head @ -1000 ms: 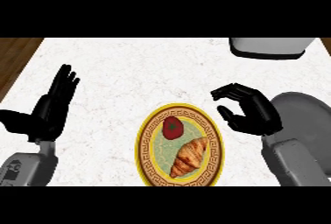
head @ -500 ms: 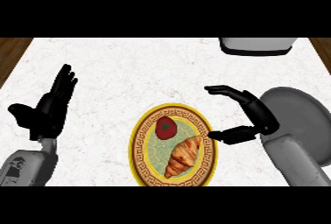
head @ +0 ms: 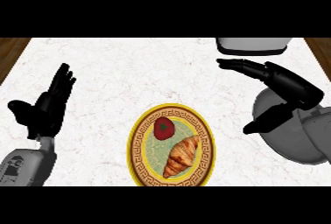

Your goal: Pick the tomato from the plate and place it in the pan

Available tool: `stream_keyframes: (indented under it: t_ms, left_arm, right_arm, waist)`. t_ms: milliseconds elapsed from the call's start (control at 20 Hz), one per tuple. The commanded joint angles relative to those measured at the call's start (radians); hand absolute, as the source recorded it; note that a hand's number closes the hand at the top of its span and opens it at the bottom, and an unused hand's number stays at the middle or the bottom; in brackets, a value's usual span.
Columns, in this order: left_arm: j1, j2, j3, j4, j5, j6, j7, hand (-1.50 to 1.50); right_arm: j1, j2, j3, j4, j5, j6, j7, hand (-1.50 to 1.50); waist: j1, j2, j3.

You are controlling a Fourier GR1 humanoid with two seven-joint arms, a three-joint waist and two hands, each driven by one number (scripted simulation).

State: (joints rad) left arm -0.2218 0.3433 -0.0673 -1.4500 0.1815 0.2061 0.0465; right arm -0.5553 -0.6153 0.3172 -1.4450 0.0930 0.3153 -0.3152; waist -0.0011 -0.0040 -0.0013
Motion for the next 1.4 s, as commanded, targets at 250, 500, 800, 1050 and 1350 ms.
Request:
stream_keyframes:
  t_ms: [250,500,800,1050,1350]
  left_arm:
    - [0.008,-0.039,0.002,-0.015,-0.040,0.003,-0.011,0.00]
    - [-0.034,-0.047,0.038,0.047,-0.046,-0.024,-0.024,0.00]
    - [-0.042,-0.030,0.060,0.037,-0.052,-0.040,0.015,0.00]
    - [0.022,-0.031,0.076,-0.014,-0.061,-0.070,0.001,0.00]
    - [-0.024,-0.060,0.075,-0.027,-0.077,-0.068,0.037,0.00]
  right_arm:
    - [-0.149,0.072,0.014,-0.193,0.068,0.095,0.347,-1.50]
    - [-0.252,0.228,0.023,-0.083,0.120,0.118,0.395,-1.50]
    - [-0.201,0.321,0.073,-0.229,0.047,0.219,0.542,-1.50]
    - [-0.110,0.335,0.092,-0.220,0.188,0.219,0.508,-1.50]
    - [-0.120,0.439,0.105,-0.181,0.284,0.207,0.603,-1.50]
  waist:
    - [0.003,0.002,0.001]
    - [0.007,0.005,0.001]
    - [0.000,0.002,0.001]
    - [0.005,0.003,0.001]
    - [0.006,0.004,0.001]
